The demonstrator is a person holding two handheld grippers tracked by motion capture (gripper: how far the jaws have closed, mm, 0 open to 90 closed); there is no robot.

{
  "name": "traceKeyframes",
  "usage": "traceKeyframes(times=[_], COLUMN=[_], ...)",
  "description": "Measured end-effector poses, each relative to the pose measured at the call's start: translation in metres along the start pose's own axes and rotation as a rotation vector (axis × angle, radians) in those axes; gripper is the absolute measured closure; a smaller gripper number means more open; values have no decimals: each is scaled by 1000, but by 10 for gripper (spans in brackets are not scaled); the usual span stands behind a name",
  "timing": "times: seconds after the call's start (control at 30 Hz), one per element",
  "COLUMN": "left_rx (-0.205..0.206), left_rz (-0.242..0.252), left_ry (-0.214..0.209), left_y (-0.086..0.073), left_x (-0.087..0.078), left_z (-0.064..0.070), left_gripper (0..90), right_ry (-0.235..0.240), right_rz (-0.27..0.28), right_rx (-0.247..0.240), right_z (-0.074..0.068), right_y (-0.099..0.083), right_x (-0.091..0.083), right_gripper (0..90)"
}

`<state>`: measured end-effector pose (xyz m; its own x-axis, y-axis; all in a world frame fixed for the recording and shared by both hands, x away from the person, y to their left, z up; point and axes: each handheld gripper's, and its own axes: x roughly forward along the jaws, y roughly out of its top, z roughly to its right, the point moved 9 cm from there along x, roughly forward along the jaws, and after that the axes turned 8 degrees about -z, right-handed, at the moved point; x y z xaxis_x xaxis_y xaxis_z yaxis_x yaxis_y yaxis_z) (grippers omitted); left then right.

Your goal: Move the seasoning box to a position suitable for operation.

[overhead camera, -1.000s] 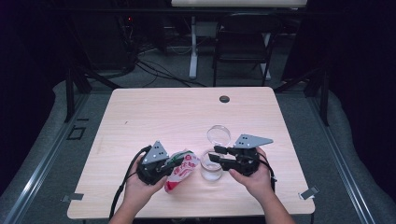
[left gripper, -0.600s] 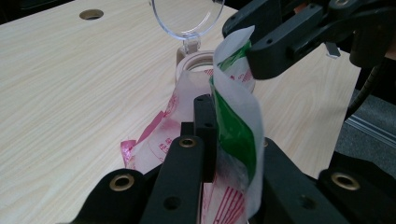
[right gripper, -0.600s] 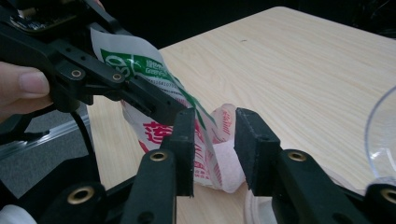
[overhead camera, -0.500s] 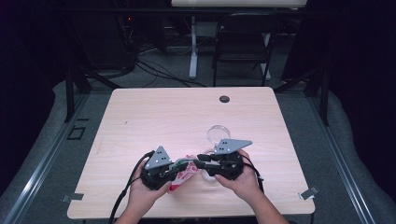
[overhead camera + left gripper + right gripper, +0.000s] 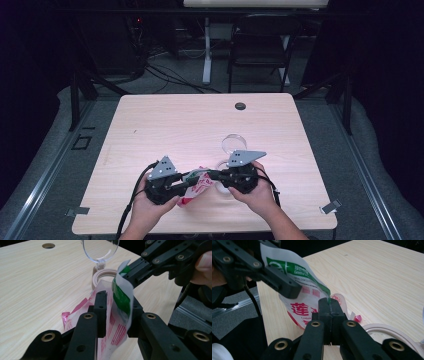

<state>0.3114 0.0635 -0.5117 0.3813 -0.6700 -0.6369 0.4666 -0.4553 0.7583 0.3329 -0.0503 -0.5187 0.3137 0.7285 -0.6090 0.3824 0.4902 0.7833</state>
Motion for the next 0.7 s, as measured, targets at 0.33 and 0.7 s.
traceKeyframes(times=[0.33,0.7], left_rx=[34,32], left_rz=[-14,14], left_ry=[28,42], left_y=[-3,-6], left_x=[-9,-10], left_z=[1,3], left_gripper=[880,881], right_ry=[27,33], right_rz=[-10,-49], right_rx=[-7,-38], right_z=[-1,-6], right_y=[2,3], right_x=[1,19], right_gripper=[781,713])
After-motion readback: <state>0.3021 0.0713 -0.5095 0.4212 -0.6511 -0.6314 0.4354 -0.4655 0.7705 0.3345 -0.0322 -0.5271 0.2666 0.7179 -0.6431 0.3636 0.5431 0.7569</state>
